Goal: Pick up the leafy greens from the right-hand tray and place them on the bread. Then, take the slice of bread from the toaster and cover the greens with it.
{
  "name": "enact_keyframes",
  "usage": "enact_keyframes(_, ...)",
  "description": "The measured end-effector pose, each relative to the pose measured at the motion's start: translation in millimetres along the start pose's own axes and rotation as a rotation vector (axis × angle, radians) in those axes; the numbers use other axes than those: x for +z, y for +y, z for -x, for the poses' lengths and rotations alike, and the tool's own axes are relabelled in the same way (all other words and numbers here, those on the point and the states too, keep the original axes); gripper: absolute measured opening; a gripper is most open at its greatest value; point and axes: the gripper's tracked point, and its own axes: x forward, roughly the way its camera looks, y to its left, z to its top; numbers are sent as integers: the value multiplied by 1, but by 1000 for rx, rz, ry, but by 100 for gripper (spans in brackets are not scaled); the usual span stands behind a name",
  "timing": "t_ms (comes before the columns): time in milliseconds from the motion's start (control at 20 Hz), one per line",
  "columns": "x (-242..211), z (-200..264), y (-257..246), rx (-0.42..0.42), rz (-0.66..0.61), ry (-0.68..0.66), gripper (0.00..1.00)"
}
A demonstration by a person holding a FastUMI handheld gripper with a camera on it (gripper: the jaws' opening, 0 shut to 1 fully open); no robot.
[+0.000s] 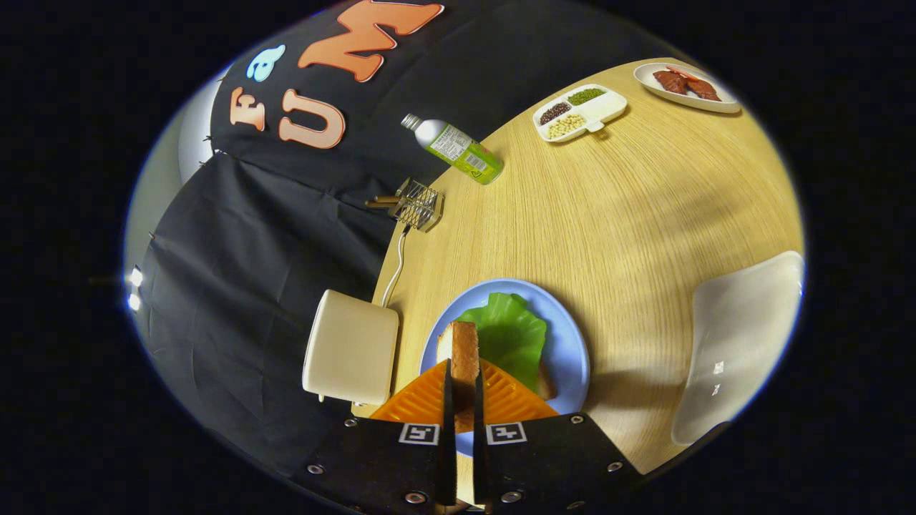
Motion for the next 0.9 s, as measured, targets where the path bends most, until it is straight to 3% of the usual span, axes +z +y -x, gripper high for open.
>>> enact_keyframes(550,3,-8,-20,-130,130,-70,15)
enact_keyframes(700,6,-8,-24,-177,196,-101,30)
enact_keyframes(900,11,-3,-19,-199,230,-138,37)
